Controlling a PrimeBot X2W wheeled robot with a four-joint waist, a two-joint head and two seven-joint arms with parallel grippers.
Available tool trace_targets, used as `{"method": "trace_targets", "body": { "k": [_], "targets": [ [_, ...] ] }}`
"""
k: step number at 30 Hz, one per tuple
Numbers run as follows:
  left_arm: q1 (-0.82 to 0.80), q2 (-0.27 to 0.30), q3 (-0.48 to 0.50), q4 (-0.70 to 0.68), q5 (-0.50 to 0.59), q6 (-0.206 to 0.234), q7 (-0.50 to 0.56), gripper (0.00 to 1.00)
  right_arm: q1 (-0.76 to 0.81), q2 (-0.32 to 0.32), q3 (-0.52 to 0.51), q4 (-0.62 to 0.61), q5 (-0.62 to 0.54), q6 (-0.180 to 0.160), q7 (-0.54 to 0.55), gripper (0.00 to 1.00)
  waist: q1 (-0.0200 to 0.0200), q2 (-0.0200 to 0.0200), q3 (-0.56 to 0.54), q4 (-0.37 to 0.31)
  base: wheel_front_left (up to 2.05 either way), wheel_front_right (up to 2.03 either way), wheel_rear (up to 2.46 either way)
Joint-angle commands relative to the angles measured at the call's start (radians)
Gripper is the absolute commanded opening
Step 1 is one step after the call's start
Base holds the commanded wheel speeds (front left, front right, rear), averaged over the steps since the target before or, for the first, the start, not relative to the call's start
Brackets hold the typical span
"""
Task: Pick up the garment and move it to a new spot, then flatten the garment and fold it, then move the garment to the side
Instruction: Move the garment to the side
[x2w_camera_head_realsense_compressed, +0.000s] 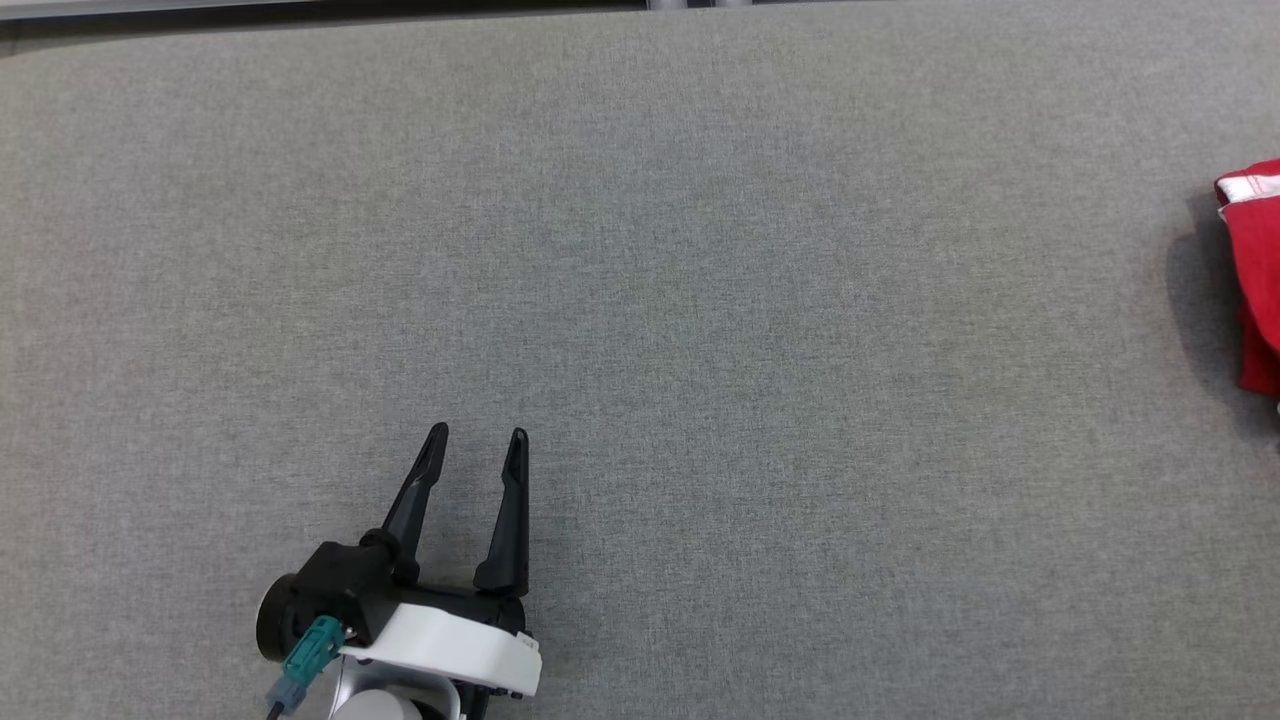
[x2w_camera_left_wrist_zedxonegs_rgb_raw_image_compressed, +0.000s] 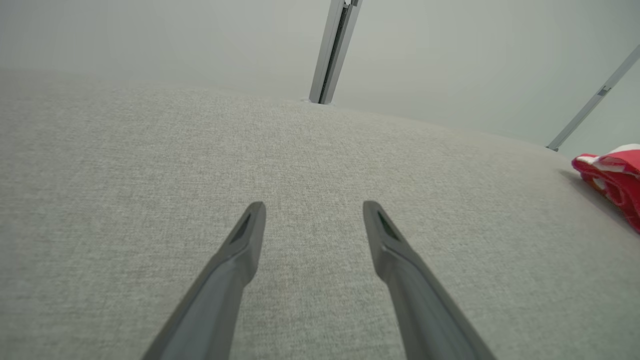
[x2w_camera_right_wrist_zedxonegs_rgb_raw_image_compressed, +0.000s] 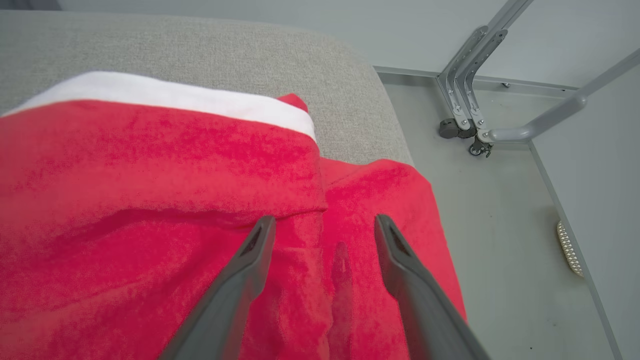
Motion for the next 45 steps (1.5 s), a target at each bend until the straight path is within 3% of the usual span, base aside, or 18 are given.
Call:
{"method": "trace_targets", "body": {
  "k": [1, 5, 10, 14, 15, 17, 20, 25, 29, 37, 38, 45],
  "targets": [
    [0.001, 0.004, 0.004, 0.000, -0.004, 0.005, 0.000, 1.00, 0.005, 0.013, 0.005, 0.012, -0.024, 0.000, -0.028, 1.00, 0.0000, 0.0000, -0.015, 0.002, 0.00, 0.00, 0.00],
    [0.030, 0.004, 0.020, 0.012, -0.023, 0.012, 0.000, 1.00, 0.027, 0.037, -0.006, 0.013, -0.103, 0.000, -0.195, 1.00, 0.0000, 0.0000, -0.079, 0.003, 0.00, 0.00, 0.00],
    [0.096, 0.004, 0.082, 0.041, -0.048, 0.024, 0.000, 1.00, 0.134, 0.150, -0.025, -0.075, -0.159, 0.000, -0.379, 1.00, 0.0000, 0.0000, -0.199, -0.015, 0.00, 0.00, 0.00],
    [0.169, 0.004, 0.146, 0.063, -0.047, 0.015, 0.000, 1.00, 0.292, 0.284, -0.076, -0.161, -0.255, 0.000, -0.411, 1.00, 0.0000, 0.0000, -0.298, -0.032, 0.00, 0.00, 0.00],
    [0.198, 0.004, 0.178, 0.081, -0.039, 0.022, 0.000, 1.00, 0.363, 0.355, -0.150, -0.244, -0.298, 0.000, -0.412, 1.00, 0.0000, 0.0000, -0.335, -0.040, 0.00, 0.00, 0.00],
    [0.217, 0.004, 0.205, 0.090, -0.026, 0.026, 0.000, 1.00, 0.468, 0.420, -0.225, -0.328, -0.391, 0.000, -0.412, 1.00, 0.0000, 0.0000, -0.366, -0.044, 0.00, 0.00, 0.00],
    [0.240, 0.004, 0.244, 0.097, -0.016, 0.017, 0.000, 1.00, 0.613, 0.549, -0.339, -0.447, -0.499, 0.000, -0.411, 1.00, 0.0000, 0.0000, -0.390, -0.044, 0.00, 0.00, 0.00],
    [0.264, 0.004, 0.278, 0.113, -0.007, -0.004, 0.000, 1.00, 0.768, 0.694, -0.434, -0.645, -0.641, 0.000, -0.411, 1.00, 0.0000, 0.0000, -0.413, -0.036, 0.00, 0.00, 0.00],
    [0.268, 0.003, 0.289, 0.118, -0.005, -0.020, 0.000, 1.00, 0.833, 0.739, -0.456, -0.704, -0.669, 0.000, -0.411, 1.00, 0.0000, 0.0000, -0.428, -0.018, 0.00, 0.00, 0.00],
    [0.280, 0.004, 0.276, 0.114, -0.018, -0.044, 0.000, 1.00, 0.853, 0.762, -0.479, -0.716, -0.692, 0.000, -0.412, 1.00, 0.0000, 0.0000, -0.451, -0.007, 0.00, 0.00, 0.00],
    [0.271, 0.000, 0.277, 0.116, -0.017, -0.042, 0.000, 0.00, 0.845, 0.765, -0.477, -0.714, -0.688, 0.000, -0.407, 0.00, 0.0000, 0.0000, -0.451, -0.008, 0.00, 0.00, 0.00],
    [0.272, -0.012, 0.281, 0.164, -0.050, -0.046, 0.018, 0.00, 0.852, 0.783, -0.482, -0.659, -0.647, 0.000, -0.386, 0.00, 0.0000, 0.0000, -0.450, -0.008, 0.00, 0.00, 0.00]
  ]
}}
